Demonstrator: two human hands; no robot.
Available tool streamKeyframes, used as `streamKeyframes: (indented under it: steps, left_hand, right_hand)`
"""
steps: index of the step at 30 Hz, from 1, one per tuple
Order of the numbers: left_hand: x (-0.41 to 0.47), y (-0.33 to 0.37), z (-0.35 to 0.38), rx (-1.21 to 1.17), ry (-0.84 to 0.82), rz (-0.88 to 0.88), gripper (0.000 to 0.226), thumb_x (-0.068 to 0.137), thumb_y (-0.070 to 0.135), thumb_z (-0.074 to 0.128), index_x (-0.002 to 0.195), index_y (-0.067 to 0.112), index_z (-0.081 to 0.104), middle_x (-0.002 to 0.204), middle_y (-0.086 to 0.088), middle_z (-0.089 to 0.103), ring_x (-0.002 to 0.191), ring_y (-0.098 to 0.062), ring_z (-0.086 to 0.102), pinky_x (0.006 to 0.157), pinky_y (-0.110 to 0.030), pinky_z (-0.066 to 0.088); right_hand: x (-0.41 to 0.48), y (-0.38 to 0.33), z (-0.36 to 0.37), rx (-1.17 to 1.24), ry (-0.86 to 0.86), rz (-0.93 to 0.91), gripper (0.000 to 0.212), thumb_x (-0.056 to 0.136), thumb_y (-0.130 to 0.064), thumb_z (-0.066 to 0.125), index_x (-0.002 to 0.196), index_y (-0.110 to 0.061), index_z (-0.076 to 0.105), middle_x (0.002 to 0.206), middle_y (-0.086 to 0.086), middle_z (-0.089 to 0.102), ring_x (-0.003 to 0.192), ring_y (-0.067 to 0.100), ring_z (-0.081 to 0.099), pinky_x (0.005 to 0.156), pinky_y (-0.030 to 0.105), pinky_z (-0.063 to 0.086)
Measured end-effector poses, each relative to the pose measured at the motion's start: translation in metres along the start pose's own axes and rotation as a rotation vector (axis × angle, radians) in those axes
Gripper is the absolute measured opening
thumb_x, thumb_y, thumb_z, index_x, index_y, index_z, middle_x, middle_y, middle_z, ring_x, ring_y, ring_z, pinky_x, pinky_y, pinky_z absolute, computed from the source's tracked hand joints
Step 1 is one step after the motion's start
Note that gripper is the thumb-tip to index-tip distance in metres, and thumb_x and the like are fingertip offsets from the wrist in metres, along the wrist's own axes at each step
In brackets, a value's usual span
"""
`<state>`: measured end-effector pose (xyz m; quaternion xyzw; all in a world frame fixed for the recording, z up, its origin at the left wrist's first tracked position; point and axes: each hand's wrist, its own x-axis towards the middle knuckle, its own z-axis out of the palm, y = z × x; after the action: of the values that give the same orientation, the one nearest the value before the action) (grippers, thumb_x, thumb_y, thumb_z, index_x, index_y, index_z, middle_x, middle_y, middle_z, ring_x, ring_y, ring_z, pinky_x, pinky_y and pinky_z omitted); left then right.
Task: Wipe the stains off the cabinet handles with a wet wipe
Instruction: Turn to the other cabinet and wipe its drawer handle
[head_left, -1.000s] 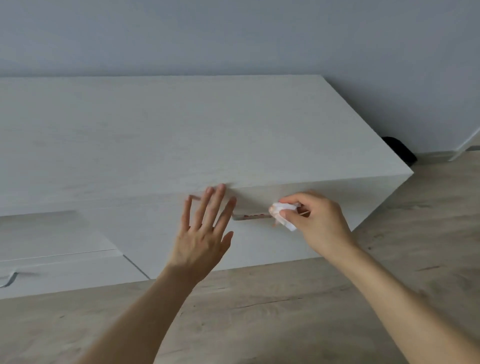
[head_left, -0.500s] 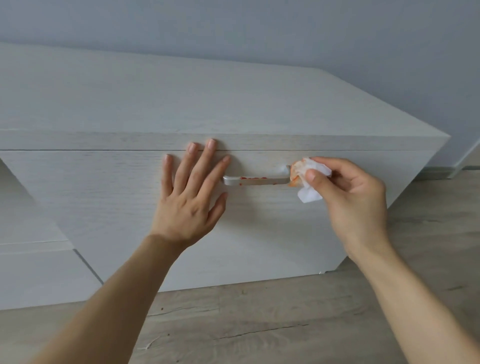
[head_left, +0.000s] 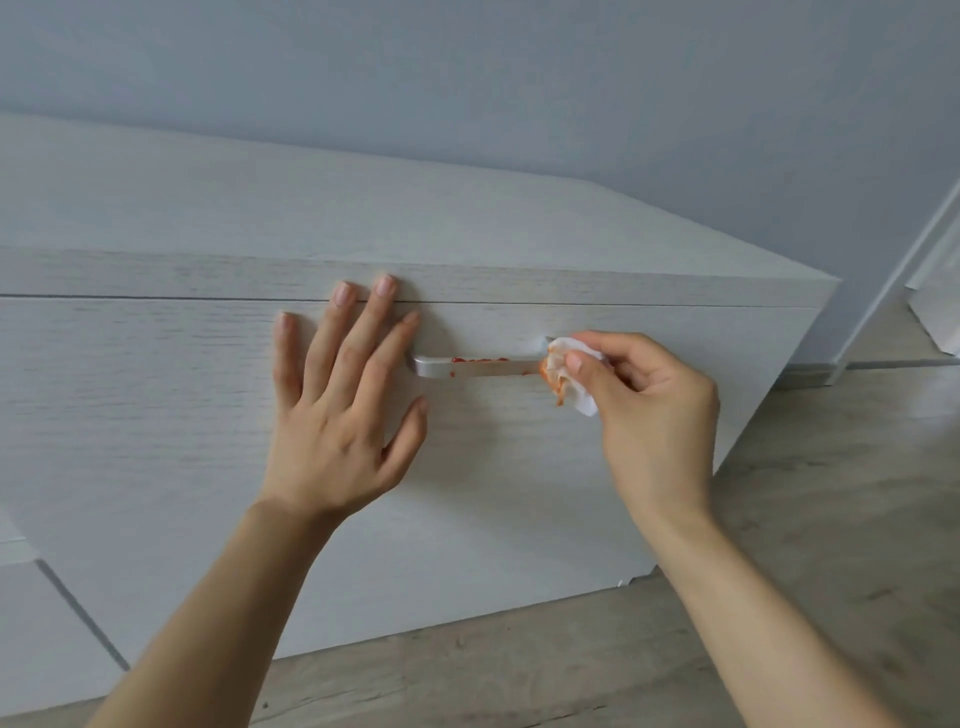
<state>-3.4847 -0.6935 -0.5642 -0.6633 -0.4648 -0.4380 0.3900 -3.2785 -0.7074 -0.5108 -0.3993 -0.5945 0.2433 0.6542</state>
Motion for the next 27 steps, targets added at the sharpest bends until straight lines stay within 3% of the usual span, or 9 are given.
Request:
streamKeyframes:
  steps: [3,4,7,8,13,17,27]
  left_hand:
    - [-0.001,-0.010,-0.003,-0.001,0.002,0.073,0.052,0.094,0.033,0.041,0.138,0.006,0.040,0.150,-0.010,0.034,0.143,-0.029,0.022,0.116,-0.046,0.003]
    - [-0.001,-0.012,-0.003,0.002,0.005,0.092,0.052,0.094,0.034,0.042,0.138,0.006,0.040,0.150,-0.010,0.034,0.143,-0.029,0.023,0.116,-0.046,0.003]
    - [-0.002,-0.011,0.000,0.035,0.028,0.098,0.052,0.093,0.034,0.043,0.137,0.007,0.041,0.150,-0.007,0.033,0.142,-0.029,0.025,0.115,-0.048,0.007]
    - [-0.002,-0.010,0.002,0.050,0.041,0.090,0.052,0.093,0.034,0.043,0.137,0.007,0.041,0.149,-0.006,0.033,0.141,-0.029,0.025,0.114,-0.049,0.009]
    - [-0.003,-0.009,0.010,0.119,0.103,0.084,0.052,0.091,0.035,0.045,0.135,0.008,0.044,0.149,-0.004,0.034,0.141,-0.028,0.027,0.114,-0.049,0.011]
    - [-0.005,-0.008,0.014,0.144,0.123,0.073,0.054,0.090,0.037,0.045,0.137,0.009,0.044,0.150,-0.003,0.033,0.141,-0.027,0.025,0.115,-0.049,0.011]
    - [-0.004,-0.007,0.014,0.191,0.105,0.062,0.057,0.091,0.039,0.042,0.140,0.012,0.040,0.150,-0.005,0.031,0.142,-0.026,0.022,0.115,-0.047,0.009]
  right_hand:
    - [-0.006,0.010,0.007,-0.145,0.124,-0.107,0.016,0.084,0.001,0.064,0.089,-0.010,0.075,0.084,0.002,0.071,0.078,0.014,0.069,0.075,0.034,0.055]
    - [-0.009,0.012,0.010,-0.194,0.141,-0.168,0.016,0.086,0.001,0.063,0.093,-0.008,0.074,0.088,0.003,0.069,0.080,0.009,0.067,0.077,0.032,0.055]
    - [-0.019,0.017,0.020,-0.334,0.176,-0.362,0.019,0.086,-0.002,0.063,0.104,-0.001,0.069,0.096,0.001,0.063,0.085,-0.009,0.059,0.079,0.003,0.042]
    - [-0.022,0.019,0.022,-0.375,0.190,-0.395,0.023,0.085,-0.003,0.065,0.107,0.000,0.067,0.098,0.000,0.061,0.087,-0.009,0.057,0.080,0.000,0.038]
    - [-0.020,0.024,0.029,-0.393,0.247,-0.414,0.024,0.084,-0.002,0.066,0.108,0.000,0.066,0.099,0.007,0.062,0.088,-0.002,0.056,0.082,0.002,0.041]
    - [-0.022,0.028,0.026,-0.417,0.292,-0.473,0.018,0.087,0.000,0.062,0.104,0.000,0.069,0.093,0.011,0.065,0.079,0.011,0.063,0.077,0.017,0.050]
    - [-0.023,0.026,0.030,-0.380,0.337,-0.483,0.015,0.086,0.000,0.063,0.098,0.001,0.071,0.082,0.010,0.060,0.072,0.002,0.053,0.072,0.005,0.040]
